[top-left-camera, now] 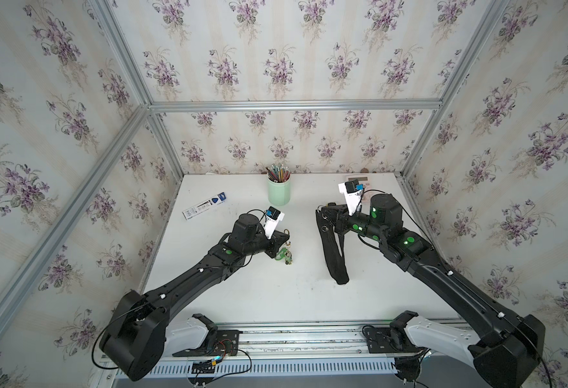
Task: Remove the decoration from the bag
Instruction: Place the decoration item at the center of the board.
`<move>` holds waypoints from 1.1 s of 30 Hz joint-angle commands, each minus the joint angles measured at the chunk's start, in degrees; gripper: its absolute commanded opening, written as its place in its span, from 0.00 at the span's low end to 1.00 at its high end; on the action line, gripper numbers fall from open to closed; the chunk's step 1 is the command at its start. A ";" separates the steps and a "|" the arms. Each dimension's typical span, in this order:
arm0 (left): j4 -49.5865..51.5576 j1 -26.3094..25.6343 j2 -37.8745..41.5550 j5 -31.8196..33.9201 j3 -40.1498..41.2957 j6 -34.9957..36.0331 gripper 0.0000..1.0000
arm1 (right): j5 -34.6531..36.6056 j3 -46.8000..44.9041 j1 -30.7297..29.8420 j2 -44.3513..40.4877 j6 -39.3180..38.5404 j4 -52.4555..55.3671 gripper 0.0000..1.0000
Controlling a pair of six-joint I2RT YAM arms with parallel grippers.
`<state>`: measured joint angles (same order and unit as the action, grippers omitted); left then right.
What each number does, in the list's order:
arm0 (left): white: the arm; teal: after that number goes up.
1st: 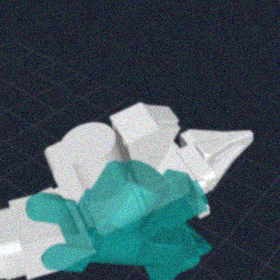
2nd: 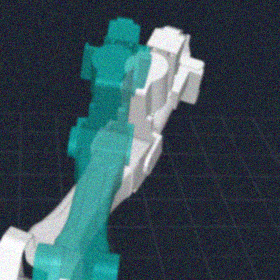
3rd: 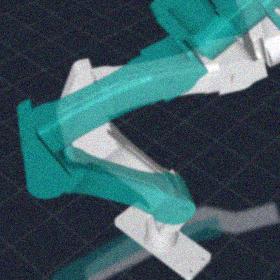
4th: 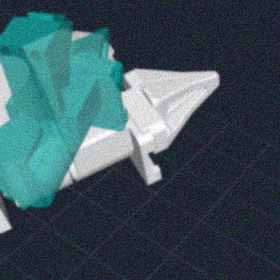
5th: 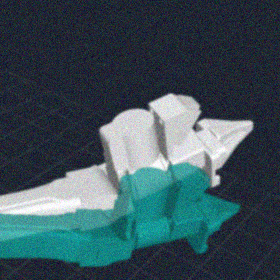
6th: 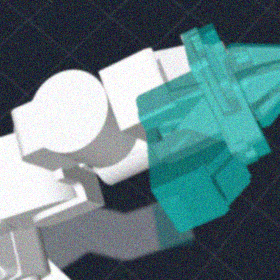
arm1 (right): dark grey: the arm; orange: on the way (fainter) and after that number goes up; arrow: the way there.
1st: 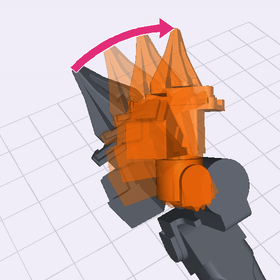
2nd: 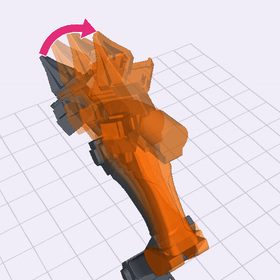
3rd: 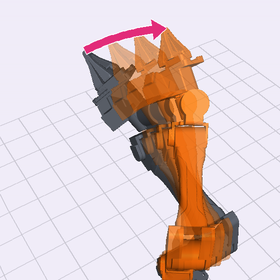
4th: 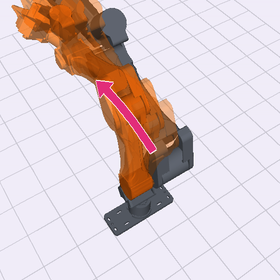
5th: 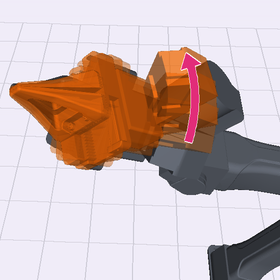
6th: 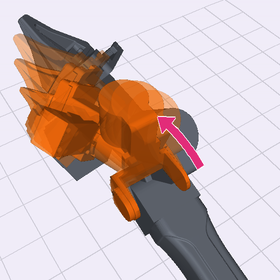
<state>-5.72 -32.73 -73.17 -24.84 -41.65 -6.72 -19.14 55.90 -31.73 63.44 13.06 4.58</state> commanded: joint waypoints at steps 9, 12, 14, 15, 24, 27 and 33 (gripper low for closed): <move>-7.67 0.20 -9.80 0.35 -1.47 -2.88 0.17 | -1.20 0.05 0.08 -0.63 -0.61 -1.30 0.00; -7.69 0.19 -10.85 -0.68 -2.01 -2.64 0.20 | -1.46 0.00 0.03 -0.68 -0.59 -1.29 0.00; -7.71 0.20 -11.19 -0.88 -2.15 -2.68 0.21 | -1.50 -0.05 0.02 -0.77 -0.56 -1.29 0.00; -7.75 0.21 -11.21 -1.03 -2.10 -2.69 0.21 | -1.59 -0.13 0.08 -0.77 -0.51 -1.26 0.00; -6.08 0.21 -10.45 -0.25 -2.32 -1.83 0.29 | -2.13 -0.28 0.08 -0.52 -0.08 -1.63 0.00; -5.97 0.21 -10.08 -0.06 -2.06 -1.62 0.32 | -2.35 -0.37 0.08 -0.51 0.12 -1.92 0.00; -5.93 0.21 -9.79 -0.12 -1.77 -1.46 0.33 | -2.47 -0.41 2.27 -0.51 0.12 -1.94 0.00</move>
<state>-11.14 -32.53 -83.40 -24.93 -43.53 -9.02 -21.67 55.31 -30.11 63.05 13.21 4.51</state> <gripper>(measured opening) 0.332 0.094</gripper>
